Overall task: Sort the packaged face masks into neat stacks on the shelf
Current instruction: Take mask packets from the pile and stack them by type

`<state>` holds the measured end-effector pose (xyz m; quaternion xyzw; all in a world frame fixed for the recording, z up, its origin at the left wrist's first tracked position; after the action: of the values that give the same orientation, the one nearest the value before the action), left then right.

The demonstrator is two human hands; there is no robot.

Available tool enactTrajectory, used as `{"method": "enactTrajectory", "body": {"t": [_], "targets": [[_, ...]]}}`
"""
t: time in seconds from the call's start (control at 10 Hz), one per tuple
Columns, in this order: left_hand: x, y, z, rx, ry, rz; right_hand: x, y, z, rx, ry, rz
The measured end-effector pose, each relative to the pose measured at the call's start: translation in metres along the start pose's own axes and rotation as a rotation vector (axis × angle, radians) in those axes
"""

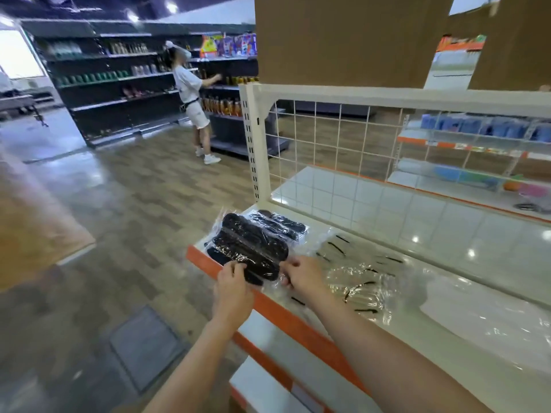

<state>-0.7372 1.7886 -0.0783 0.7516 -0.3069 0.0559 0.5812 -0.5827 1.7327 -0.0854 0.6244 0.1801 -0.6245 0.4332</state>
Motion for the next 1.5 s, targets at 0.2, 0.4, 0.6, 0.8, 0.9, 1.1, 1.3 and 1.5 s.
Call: {"method": "enactTrajectory", "body": {"t": [0.2, 0.4, 0.6, 0.8, 0.9, 1.1, 1.3, 1.5], "targets": [[-0.020, -0.023, -0.008, -0.124, -0.022, -0.144, 0.025, -0.054, -0.021, -0.001, -0.181, 0.011], [-0.025, -0.045, -0.016, -0.284, -0.025, -0.253, 0.046, -0.064, -0.047, 0.066, -0.172, 0.071], [-0.023, -0.056, -0.024, -0.465, -0.018, -0.294, 0.030, -0.058, -0.030, -0.062, -0.202, 0.083], [-0.016, -0.060, -0.029, -0.511, -0.025, -0.339, 0.021, -0.038, -0.016, -0.165, -0.008, 0.232], [0.004, -0.041, -0.034, -0.322, -0.020, -0.330, 0.025, -0.010, -0.008, -0.150, 0.030, 0.211], [0.071, -0.036, -0.013, -0.250, -0.201, -0.295, 0.019, 0.060, -0.001, -0.076, 0.197, 0.461], [0.161, -0.062, 0.039, -0.331, -0.549, -0.381, 0.040, 0.134, 0.017, 0.033, 0.265, 0.677], [0.287, -0.097, 0.102, -0.393, -0.869, -0.435, 0.076, 0.245, 0.051, 0.172, 0.241, 1.040]]}}
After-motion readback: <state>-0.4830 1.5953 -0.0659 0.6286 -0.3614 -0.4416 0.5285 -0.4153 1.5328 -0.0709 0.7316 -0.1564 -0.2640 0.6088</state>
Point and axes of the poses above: each hand's wrist, its own z-axis away from the middle knuckle, its own y-axis out of the back of the hand, x = y × z, the point moved 10 cm from there along -z, towards the middle knuckle, and after that the axes turned 11 degrees about x, right-handed, at the moved point
